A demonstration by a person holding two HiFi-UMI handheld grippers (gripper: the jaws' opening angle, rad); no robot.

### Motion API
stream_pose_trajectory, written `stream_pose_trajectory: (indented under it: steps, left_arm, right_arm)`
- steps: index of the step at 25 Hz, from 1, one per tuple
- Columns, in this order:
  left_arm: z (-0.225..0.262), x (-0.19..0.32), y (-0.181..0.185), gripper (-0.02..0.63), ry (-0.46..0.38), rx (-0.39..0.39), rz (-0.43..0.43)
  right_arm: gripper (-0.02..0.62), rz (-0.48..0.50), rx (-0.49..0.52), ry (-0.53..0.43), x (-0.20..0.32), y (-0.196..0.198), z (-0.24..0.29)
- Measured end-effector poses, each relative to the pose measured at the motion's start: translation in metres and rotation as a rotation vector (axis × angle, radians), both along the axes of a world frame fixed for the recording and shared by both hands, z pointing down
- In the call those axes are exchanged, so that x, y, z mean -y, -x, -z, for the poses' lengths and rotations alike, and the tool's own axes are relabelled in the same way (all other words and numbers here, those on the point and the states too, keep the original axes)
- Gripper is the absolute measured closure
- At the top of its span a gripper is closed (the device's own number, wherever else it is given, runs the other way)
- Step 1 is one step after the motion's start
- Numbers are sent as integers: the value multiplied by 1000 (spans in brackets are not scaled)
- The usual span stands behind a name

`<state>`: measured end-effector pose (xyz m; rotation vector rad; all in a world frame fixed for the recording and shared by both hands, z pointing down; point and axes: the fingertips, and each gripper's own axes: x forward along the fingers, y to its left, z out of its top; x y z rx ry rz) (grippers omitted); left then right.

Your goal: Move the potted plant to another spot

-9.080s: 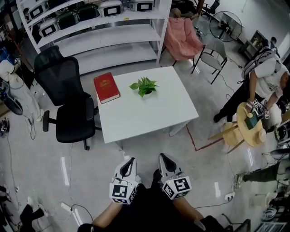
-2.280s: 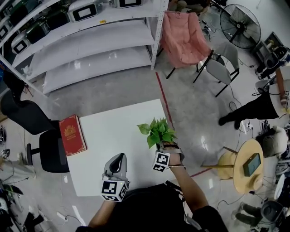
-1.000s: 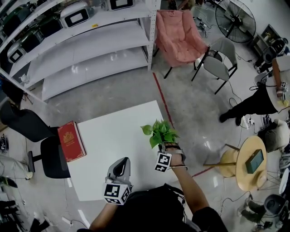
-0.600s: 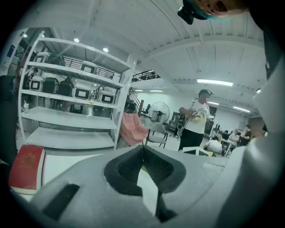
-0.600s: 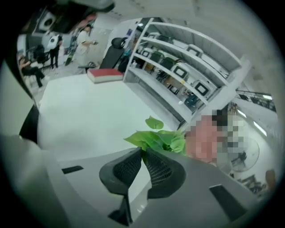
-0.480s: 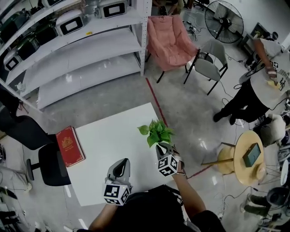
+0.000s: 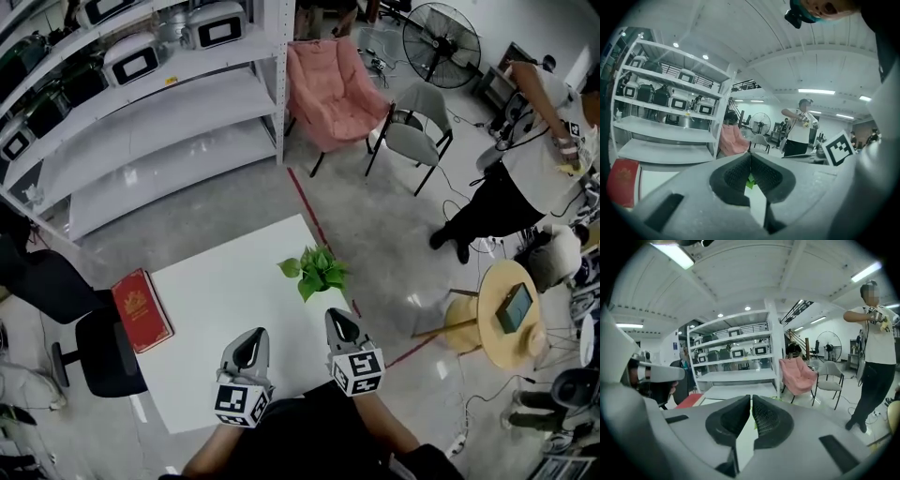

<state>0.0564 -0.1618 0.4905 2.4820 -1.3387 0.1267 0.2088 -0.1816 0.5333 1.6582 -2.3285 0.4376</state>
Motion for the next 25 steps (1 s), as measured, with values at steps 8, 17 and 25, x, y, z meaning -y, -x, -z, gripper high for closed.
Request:
stream_pose_trajectory:
  steps: [8,17,25]
  left_arm:
    - [2,-12,3,589,-10,3,-12]
    - [1,-17,3,589,-6,-3,-7]
    - [-2,-18,-4,589,1,-5,-14]
  right_arm:
    - [580,-30,84,-54,-45,23,26]
    - [583,-21,81,-39,-53,25,22]
    - [583,-25,83,-44,-55,19,22]
